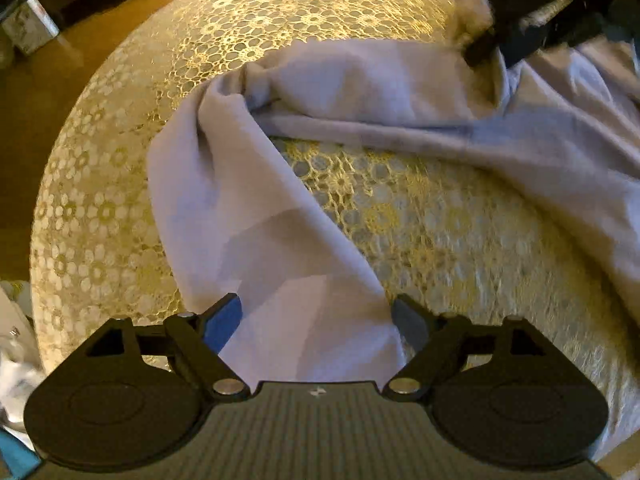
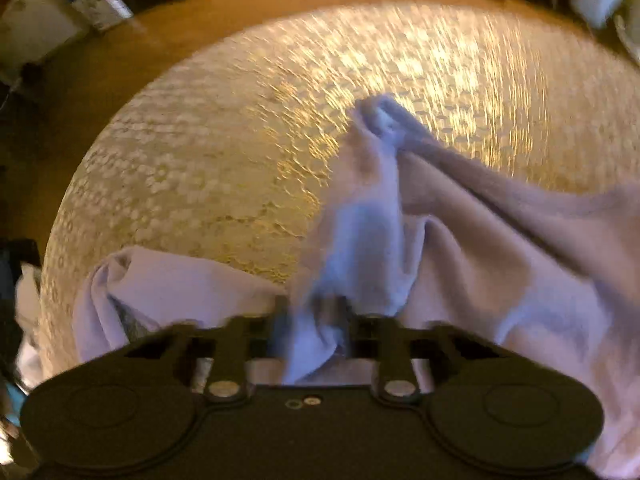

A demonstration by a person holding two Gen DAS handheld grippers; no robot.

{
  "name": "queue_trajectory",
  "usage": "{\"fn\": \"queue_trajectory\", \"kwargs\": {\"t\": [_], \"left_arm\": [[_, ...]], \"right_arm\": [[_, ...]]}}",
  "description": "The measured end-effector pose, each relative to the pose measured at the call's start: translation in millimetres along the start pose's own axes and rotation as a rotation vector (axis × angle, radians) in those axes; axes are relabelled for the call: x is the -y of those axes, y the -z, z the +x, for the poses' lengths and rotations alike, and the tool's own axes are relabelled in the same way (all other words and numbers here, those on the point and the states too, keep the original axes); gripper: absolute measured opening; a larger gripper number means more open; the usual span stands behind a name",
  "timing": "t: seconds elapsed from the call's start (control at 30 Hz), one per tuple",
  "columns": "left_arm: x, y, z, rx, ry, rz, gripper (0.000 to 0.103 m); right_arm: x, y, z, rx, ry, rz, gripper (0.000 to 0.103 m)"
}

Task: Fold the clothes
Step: 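Grasp the sweatshirt hem with the left gripper while the right gripper smooths the body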

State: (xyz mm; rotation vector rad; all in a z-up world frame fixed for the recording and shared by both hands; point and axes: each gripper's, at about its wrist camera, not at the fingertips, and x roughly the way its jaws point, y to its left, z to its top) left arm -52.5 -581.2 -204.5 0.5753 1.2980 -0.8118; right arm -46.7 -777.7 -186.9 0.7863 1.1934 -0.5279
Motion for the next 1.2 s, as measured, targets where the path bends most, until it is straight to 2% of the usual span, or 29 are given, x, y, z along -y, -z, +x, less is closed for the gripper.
{"fn": "queue_trajectory", "kwargs": {"t": [0.03,0.1,0.17,0.2,0.33,0.47,0.6,0.7,0.83,0.93,1.13,1.2], "left_arm": [[-3,-2,-1,-0.001,0.005,0.001,0.074],[-13,-8,-5,-0.010,0.026,-0.020,0.029],[-29,-15,-7,-0.038,0.067,-0.067,0.008],[-38,-19,-8,-0.045,0.076,-0.085,0.006],[-78,-37,-10,-0.049,0.092,-0.145,0.005],[-119,-51,-12,-0.039,0.092,-0.201,0.004],[-141,-56,-17,-0.023,0.055,-0.216,0.004],[-160,-53,-23,-0.016,0.083,-0.217,0.005],[-165,-46,-30,0.012,0.040,-0.186,0.004],[-172,-45,-26,0.015,0.028,-0.189,0.004],[-176,-45,-26,0.031,0.024,-0.200,0.004],[-178,-45,-26,0.030,0.033,-0.208,0.004]], "right_arm": [[3,-2,2,-0.010,-0.006,0.037,0.103],[8,-5,-4,-0.016,-0.039,0.115,0.103],[7,-14,-16,-0.003,-0.097,0.170,0.103],[4,-22,-22,0.008,-0.116,0.182,0.103],[-9,-63,-32,0.026,-0.162,0.210,0.103],[-18,-105,-10,0.014,-0.132,0.233,0.103],[-13,-123,17,0.017,-0.073,0.283,0.103],[-7,-117,10,0.016,-0.092,0.310,0.103],[-7,-94,-19,0.053,-0.119,0.275,0.103],[-10,-75,-27,0.023,-0.140,0.251,0.103],[-34,-62,13,-0.036,-0.097,0.229,0.103],[-37,-60,25,-0.031,-0.081,0.260,0.103]]}}
